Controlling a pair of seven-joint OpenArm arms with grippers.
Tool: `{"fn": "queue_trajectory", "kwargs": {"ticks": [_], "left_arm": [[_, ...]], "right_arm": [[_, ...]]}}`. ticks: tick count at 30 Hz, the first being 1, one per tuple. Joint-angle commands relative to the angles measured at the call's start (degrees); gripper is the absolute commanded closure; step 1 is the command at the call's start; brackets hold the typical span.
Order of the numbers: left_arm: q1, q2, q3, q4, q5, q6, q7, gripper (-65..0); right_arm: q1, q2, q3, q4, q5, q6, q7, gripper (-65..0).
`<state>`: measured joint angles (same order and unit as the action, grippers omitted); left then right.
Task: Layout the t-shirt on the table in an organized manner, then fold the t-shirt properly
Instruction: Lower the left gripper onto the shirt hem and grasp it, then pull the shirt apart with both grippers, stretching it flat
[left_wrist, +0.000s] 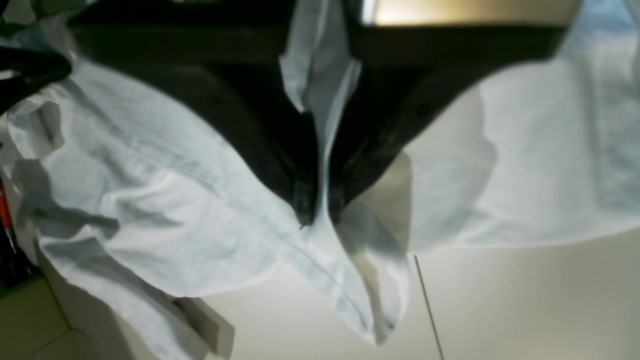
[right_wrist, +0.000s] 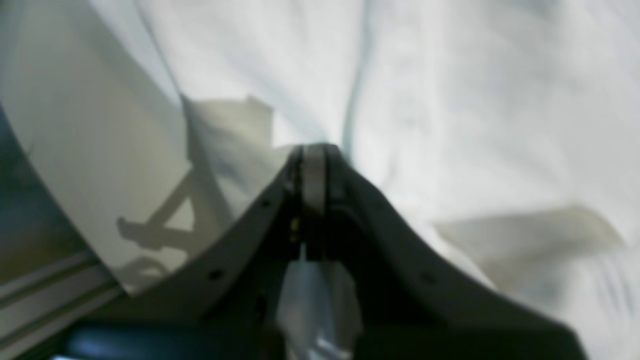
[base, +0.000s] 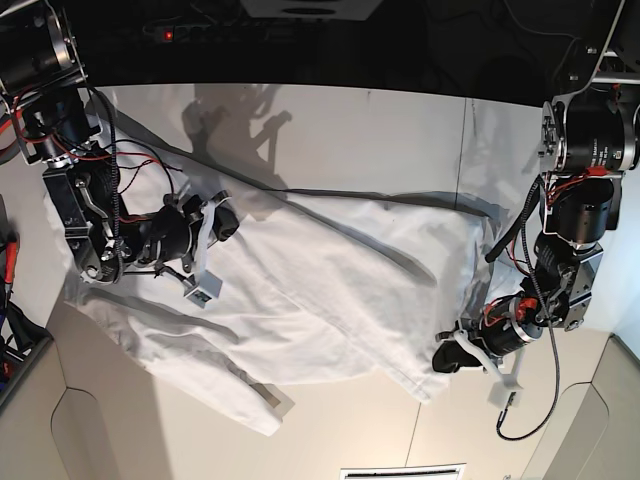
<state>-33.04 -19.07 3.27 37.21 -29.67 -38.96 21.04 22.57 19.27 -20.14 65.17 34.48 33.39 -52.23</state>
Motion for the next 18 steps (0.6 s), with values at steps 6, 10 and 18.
{"fn": "queue_trajectory", "kwargs": {"ticks": [6, 10, 18], "left_arm": [[0.8, -4.4, -0.3, 9.6, -3.1, -1.0, -0.3, 0.0], [4.1, -6.5, -0.3, 18.0, -10.2, -1.0, 8.2, 0.0], [13.3, -10.6, -0.3, 37.2, -34.1, -1.0, 33.4, 0.0]], "right_arm": [[1.9, 0.7, 13.3, 8.9, 3.6, -0.1, -0.6, -9.6], [1.8, 0.7, 20.6, 9.5, 5.6, -0.1, -0.6, -9.6], [1.5, 2.4, 26.1, 9.5, 8.6, -0.1, -4.0, -9.6]]}}
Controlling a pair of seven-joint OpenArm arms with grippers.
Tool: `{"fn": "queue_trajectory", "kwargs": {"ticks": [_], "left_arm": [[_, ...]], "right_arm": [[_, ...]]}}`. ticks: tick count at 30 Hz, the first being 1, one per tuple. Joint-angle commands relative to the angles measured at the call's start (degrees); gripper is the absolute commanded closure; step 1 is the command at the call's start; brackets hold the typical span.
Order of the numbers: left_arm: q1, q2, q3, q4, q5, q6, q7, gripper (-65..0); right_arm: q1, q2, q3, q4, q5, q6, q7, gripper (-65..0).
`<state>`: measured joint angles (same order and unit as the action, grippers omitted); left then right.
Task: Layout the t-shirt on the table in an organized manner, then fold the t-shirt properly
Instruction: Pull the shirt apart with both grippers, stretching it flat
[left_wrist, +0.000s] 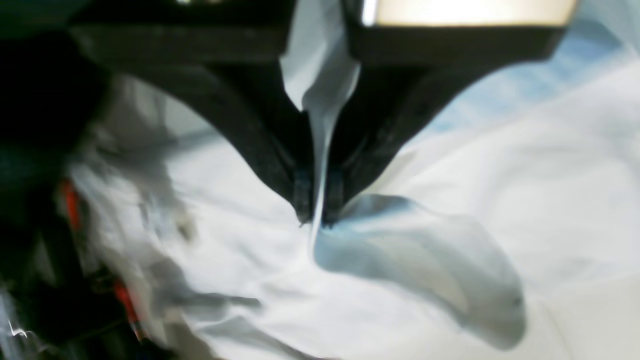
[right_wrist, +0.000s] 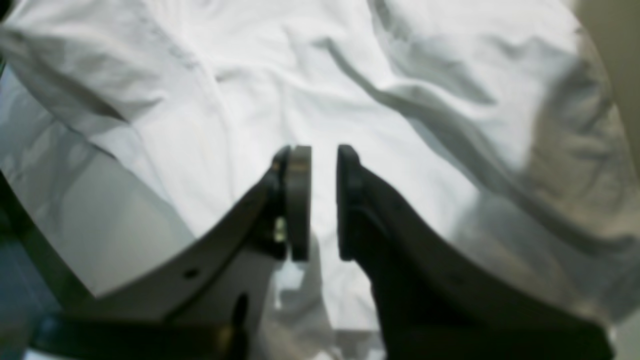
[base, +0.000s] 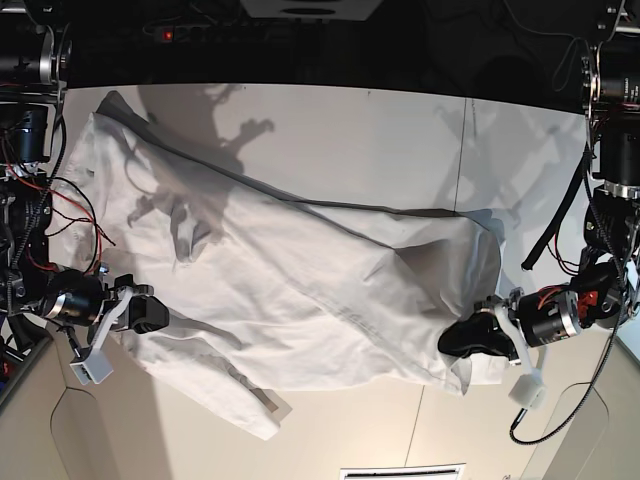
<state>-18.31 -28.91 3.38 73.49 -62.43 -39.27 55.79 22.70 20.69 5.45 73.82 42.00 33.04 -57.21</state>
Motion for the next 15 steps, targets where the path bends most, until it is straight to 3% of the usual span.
{"fn": "queue_trajectory", "kwargs": {"ticks": [1, 5, 8, 15], "left_arm": [[-0.2, -1.4, -0.4, 3.2, -4.7, -0.7, 1.8, 0.0], [4.2, -4.0, -0.4, 10.6, -16.0, -0.7, 12.3, 0.0], [7.1, -6.2, -0.4, 13.8, -22.0, -0.7, 16.8, 0.0], [11.2, -6.8, -0.4, 14.2, -22.2, -0.7, 16.9, 0.0]], "right_arm": [[1.3, 1.2, 0.5, 0.9, 1.1, 0.2, 0.5, -9.6], [1.0, 1.5, 0.5, 0.9, 1.1, 0.2, 0.0, -9.6], [0.3, 1.5, 0.5, 0.9, 1.1, 0.2, -0.7, -9.5], [-2.0, 3.5, 0.7, 0.9, 9.2, 0.9, -8.1, -6.6]]}}
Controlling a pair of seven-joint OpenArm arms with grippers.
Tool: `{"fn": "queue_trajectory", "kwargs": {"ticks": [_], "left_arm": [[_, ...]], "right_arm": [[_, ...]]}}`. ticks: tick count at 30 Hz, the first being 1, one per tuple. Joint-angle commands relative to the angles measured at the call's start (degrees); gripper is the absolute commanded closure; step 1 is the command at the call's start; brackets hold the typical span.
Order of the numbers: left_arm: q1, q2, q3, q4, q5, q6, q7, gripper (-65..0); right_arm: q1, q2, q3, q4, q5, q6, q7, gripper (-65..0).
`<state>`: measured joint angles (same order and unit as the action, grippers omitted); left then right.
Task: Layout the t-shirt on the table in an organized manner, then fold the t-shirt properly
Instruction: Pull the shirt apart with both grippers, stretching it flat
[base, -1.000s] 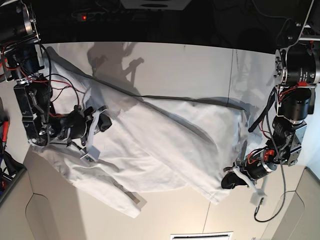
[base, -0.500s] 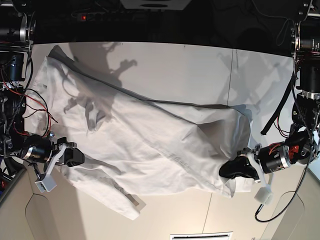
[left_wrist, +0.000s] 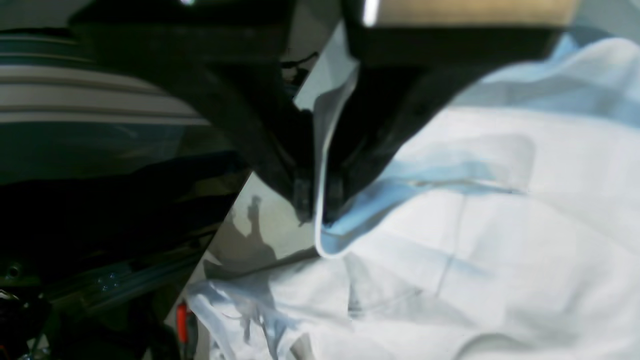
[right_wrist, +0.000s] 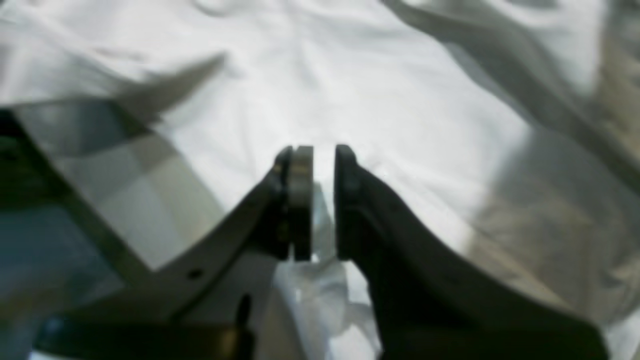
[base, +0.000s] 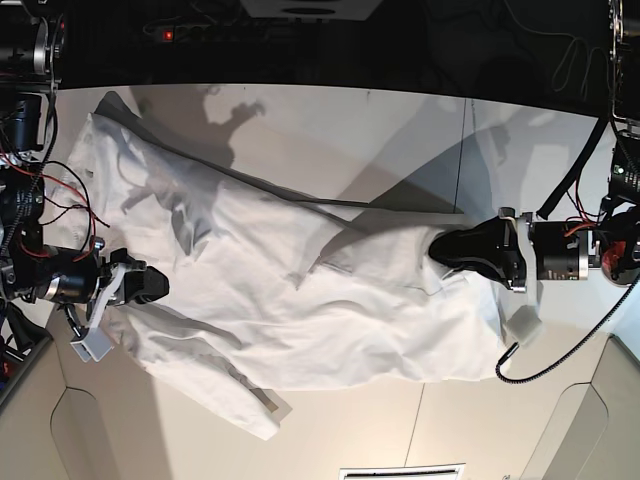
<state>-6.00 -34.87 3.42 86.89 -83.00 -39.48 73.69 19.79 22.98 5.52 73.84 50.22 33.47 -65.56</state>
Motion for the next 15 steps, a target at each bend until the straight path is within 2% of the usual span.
{"fn": "queue_trajectory", "kwargs": {"ticks": [1, 7, 11, 15], "left_arm": [[-0.9, -0.7, -0.4, 0.8, -1.4, -0.5, -1.0, 0.0], [-0.7, 1.8, -0.5, 0.8, -0.7, -0.5, -1.1, 0.0], [-0.6, 4.1, -0.5, 0.8, -0.2, -0.5, -1.7, 0.0], [-0.7, 5.6, -0.4, 0.8, 1.2, -0.5, -2.7, 0.0]], "right_arm": [[0.0, 1.7, 1.1, 1.0, 2.4, 0.7, -0.6, -6.6], [-8.1, 3.5, 8.6, 5.6, 9.7, 2.6, -5.0, -6.9], [-15.4, 3.7, 13.7, 12.4, 9.9, 2.8, -6.3, -13.6], [-23.9, 3.7, 15.2, 19.6, 10.2, 2.8, -6.4, -17.2]]}}
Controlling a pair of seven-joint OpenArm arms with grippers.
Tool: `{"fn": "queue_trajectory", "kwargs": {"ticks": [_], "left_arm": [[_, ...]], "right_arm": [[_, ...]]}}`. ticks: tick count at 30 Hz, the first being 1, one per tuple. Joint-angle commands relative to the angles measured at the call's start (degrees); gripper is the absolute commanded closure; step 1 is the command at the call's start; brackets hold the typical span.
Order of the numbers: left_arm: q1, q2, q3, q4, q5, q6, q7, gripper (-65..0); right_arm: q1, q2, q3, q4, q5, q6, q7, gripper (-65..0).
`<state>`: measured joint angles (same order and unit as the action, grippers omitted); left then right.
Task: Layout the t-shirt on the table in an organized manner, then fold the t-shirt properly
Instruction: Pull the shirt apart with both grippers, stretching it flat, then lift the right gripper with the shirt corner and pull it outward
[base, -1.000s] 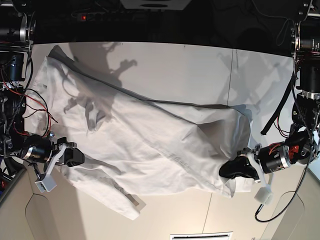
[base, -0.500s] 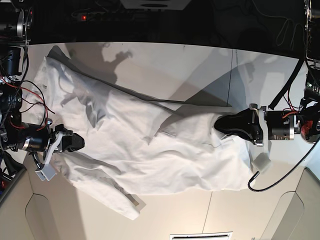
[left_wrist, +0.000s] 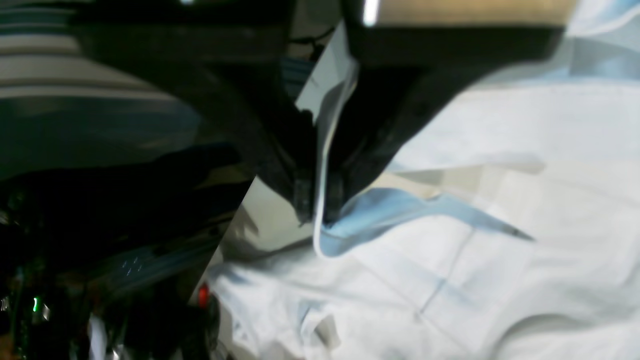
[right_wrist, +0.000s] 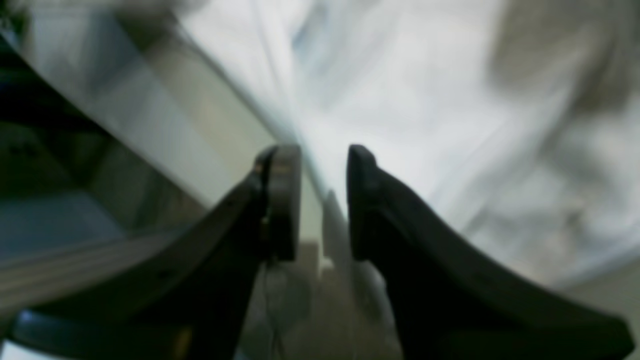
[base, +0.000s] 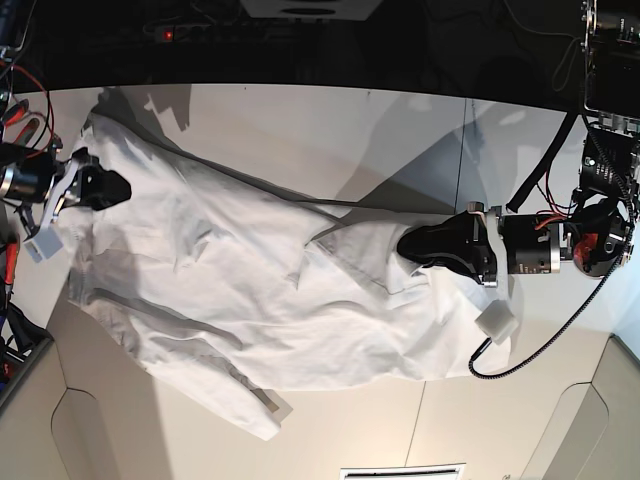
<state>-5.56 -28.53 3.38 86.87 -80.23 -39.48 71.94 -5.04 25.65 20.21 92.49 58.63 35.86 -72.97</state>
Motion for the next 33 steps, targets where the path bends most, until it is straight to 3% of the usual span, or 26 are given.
{"fn": "queue_trajectory", "kwargs": {"ticks": [1, 8, 13, 18, 24, 27, 33], "left_arm": [[-1.1, -0.5, -0.4, 0.9, -1.3, -0.5, -1.1, 0.0], [-1.1, -0.5, -0.4, 0.9, -1.3, -0.5, -1.0, 0.0], [-1.1, -0.5, -0.4, 0.9, -1.3, -0.5, -1.0, 0.0], [-1.1, -0.5, -0.4, 0.9, -1.3, -0.5, -1.0, 0.0], [-1.1, -0.5, -0.4, 0.9, -1.3, -0.5, -1.0, 0.0], [-1.1, -0.5, -0.4, 0.9, -1.3, -0.5, -1.0, 0.0], [-1.1, -0.5, -0.4, 0.9, -1.3, -0.5, -1.0, 0.0]], "right_arm": [[-1.1, 1.0, 0.5, 2.7, 1.8, 0.4, 0.8, -17.9], [-12.0, 1.0, 3.2, 11.3, -0.7, 0.4, 0.3, -19.9], [-12.8, 2.2, 6.7, 11.8, -7.7, 0.4, 0.9, -20.4], [-12.8, 5.0, 5.0, 11.8, -14.6, 0.4, 4.0, -26.4], [-12.8, 8.2, -2.1, 11.8, -32.6, 0.3, 13.1, -28.0], [-12.8, 11.5, -9.0, 11.8, -39.0, 0.3, 14.5, -27.9], [-12.8, 18.5, -23.7, 11.7, -58.8, -1.4, 24.4, -27.8]]}}
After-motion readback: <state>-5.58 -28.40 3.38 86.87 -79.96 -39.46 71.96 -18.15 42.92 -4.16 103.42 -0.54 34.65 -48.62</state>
